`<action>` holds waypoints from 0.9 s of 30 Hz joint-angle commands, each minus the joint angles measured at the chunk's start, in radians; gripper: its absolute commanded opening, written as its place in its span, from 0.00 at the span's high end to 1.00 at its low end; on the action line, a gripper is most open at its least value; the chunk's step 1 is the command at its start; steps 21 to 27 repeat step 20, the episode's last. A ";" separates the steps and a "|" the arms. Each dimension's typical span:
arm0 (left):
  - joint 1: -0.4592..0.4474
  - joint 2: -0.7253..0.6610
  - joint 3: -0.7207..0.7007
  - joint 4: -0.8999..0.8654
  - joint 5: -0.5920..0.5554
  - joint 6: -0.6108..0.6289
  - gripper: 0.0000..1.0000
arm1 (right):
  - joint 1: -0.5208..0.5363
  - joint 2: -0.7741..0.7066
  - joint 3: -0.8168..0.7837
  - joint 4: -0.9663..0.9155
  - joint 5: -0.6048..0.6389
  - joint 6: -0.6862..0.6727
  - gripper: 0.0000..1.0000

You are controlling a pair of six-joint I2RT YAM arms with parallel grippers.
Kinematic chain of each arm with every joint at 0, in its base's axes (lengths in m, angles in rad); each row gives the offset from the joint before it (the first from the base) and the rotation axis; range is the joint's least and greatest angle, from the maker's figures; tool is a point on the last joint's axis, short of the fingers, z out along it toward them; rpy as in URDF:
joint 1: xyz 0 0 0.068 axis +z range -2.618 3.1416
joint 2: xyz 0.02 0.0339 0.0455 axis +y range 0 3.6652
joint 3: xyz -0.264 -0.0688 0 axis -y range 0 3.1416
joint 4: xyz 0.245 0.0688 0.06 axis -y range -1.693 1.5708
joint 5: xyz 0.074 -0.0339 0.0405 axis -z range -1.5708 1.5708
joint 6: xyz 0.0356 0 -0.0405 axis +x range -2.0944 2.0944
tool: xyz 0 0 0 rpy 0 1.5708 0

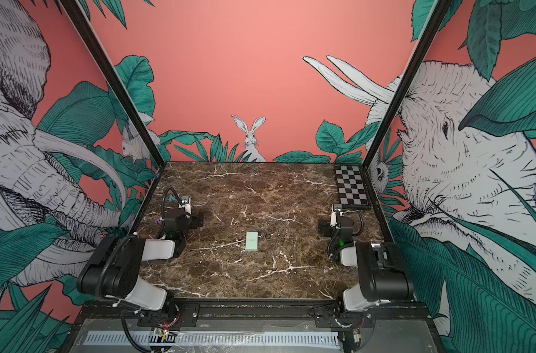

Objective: Take the rings out of the lift-off lid box
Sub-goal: Reset both arms

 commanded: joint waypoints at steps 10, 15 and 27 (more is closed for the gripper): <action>0.033 -0.011 0.001 0.067 0.079 0.006 0.00 | -0.017 0.001 0.060 0.074 -0.030 0.017 0.01; 0.032 -0.010 0.000 0.074 0.077 0.006 0.00 | -0.011 0.008 0.074 0.055 -0.039 0.007 0.01; 0.032 -0.010 0.000 0.073 0.078 0.007 0.00 | -0.010 0.002 0.062 0.068 -0.039 0.004 0.01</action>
